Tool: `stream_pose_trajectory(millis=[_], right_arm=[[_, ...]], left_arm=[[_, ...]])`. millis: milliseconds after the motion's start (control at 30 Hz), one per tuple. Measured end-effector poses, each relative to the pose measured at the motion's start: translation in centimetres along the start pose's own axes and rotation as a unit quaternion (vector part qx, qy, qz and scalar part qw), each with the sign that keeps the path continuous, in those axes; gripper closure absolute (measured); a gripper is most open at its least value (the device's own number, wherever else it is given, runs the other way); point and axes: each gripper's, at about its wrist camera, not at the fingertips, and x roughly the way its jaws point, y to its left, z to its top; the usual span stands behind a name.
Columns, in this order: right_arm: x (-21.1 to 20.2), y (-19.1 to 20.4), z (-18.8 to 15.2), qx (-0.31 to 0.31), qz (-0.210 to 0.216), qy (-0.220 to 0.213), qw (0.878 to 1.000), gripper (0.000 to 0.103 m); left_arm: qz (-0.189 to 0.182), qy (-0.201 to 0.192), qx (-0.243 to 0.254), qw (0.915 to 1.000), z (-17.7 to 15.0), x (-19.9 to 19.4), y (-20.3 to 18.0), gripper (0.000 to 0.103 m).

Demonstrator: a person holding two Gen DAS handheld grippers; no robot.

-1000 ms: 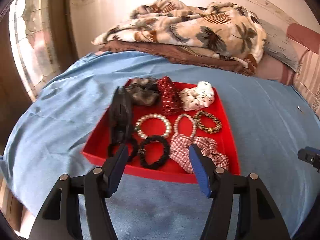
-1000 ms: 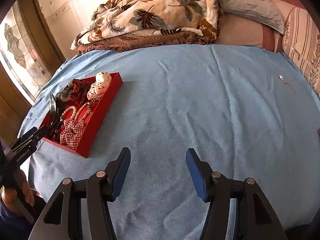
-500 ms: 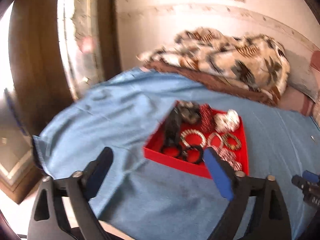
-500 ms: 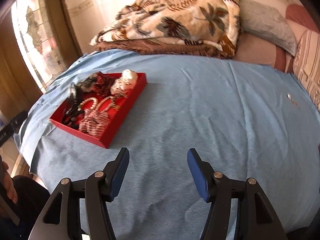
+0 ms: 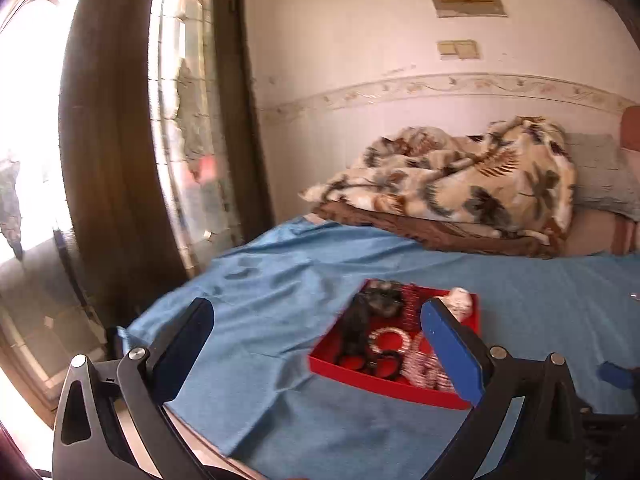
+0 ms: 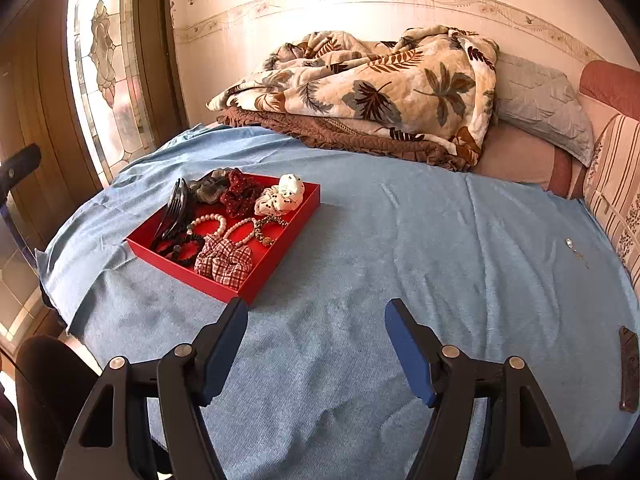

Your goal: Organize jewelry

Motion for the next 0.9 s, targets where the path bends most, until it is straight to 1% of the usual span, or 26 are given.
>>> stream_pose_trajectory(millis=[100, 200, 233, 300, 367, 533, 600, 700, 900], right_arm=[[-0.1, 0.0, 0.0, 0.002, -0.009, 0.002, 1.0, 0.026], [-0.2, -0.1, -0.1, 0.003, -0.032, 0.006, 0.999, 0.025], [-0.1, -0.1, -0.1, 0.002, -0.041, 0.007, 0.999, 0.025], [-0.1, -0.2, -0.2, 0.0, -0.057, 0.01, 0.998, 0.02], [0.0, -0.2, -0.3, -0.003, -0.07, 0.014, 0.997, 0.019], [-0.2, -0.2, -0.5, -0.003, -0.07, 0.016, 0.997, 0.018], [-0.5, -0.2, -0.5, -0.005, -0.073, 0.011, 0.997, 0.016], [-0.8, -0.1, -0.5, -0.007, -0.076, 0.005, 0.997, 0.014], [-1.1, 0.2, -0.5, -0.009, -0.077, 0.004, 0.997, 0.014]], left_arm=[[-0.009, 0.01, -0.002, 0.9999, 0.2, -0.1, -0.4, 0.0], [-0.016, 0.02, -0.008, 0.9997, -0.2, -0.1, -0.6, 0.0], [-0.018, 0.026, -0.009, 0.9995, -0.4, 0.1, -0.7, 0.0], [-0.023, 0.039, -0.009, 0.9989, -0.8, 0.3, -0.9, 0.0], [-0.025, 0.05, -0.007, 0.9984, -1.3, 0.5, -1.3, 0.0], [-0.031, 0.077, -0.004, 0.9965, -2.3, 0.9, -1.7, 0.0], [-0.032, 0.087, -0.003, 0.9957, -2.6, 1.1, -1.9, 0.0], [-0.03, 0.097, -0.001, 0.9949, -3.0, 1.2, -2.0, 0.0], [-0.028, 0.117, -0.003, 0.9927, -3.8, 1.6, -1.9, 0.0]])
